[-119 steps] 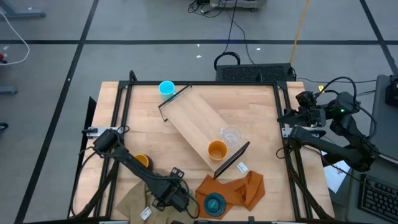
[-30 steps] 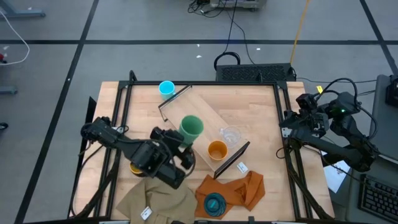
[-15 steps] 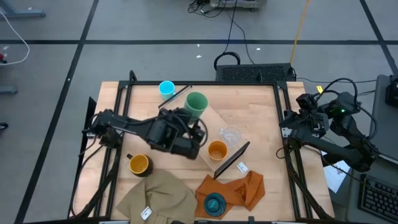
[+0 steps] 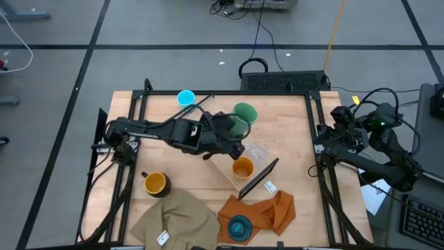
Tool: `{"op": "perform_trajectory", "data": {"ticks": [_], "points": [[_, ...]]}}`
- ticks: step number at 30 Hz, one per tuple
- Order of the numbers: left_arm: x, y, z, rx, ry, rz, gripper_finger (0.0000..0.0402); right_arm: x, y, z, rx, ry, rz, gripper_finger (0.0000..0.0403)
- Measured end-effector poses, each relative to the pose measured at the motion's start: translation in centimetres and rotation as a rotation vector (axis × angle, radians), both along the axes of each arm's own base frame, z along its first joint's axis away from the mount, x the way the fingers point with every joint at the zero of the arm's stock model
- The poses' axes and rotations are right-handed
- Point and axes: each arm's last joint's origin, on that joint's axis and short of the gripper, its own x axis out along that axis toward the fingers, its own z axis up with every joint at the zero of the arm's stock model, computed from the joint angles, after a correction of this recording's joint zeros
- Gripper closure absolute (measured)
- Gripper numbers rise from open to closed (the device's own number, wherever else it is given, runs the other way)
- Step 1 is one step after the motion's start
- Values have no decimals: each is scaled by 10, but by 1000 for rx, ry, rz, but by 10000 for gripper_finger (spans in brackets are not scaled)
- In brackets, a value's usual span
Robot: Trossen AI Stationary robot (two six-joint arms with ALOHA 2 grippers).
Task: Stack small to large cups/mugs on shelf
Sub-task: Put the green cup on the shelf
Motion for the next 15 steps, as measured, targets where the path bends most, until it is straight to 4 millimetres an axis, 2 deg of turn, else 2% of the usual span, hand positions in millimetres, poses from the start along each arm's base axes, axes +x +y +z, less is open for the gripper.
{"op": "perform_trajectory", "data": {"ticks": [6, 15], "points": [[5, 16, 0, -27, 59, -153, 93, 0, 0, 0, 14, 8, 8, 206], [9, 36, 2, 53, 91, -213, 93, 0, 0, 0, 70, 30, 5, 206]]}}
